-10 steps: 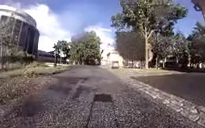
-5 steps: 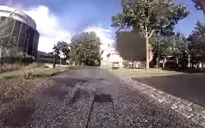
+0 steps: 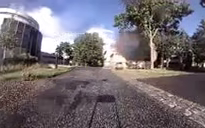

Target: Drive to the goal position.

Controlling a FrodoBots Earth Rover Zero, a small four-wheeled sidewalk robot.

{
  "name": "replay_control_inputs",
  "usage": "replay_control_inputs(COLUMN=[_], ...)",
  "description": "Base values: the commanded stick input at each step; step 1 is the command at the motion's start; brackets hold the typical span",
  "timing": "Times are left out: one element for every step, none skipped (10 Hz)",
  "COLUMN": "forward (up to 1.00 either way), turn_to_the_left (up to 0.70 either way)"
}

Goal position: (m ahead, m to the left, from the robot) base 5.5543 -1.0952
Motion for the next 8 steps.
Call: replay_control_inputs(forward=[0.5, 0.5, 0.5, 0.5, 0.5, 0.5, 0.5, 0.5], turn_to_the_left=[0.0, 0.0, 0.0, 0.0, 0.0, 0.0, 0.0, 0.0])
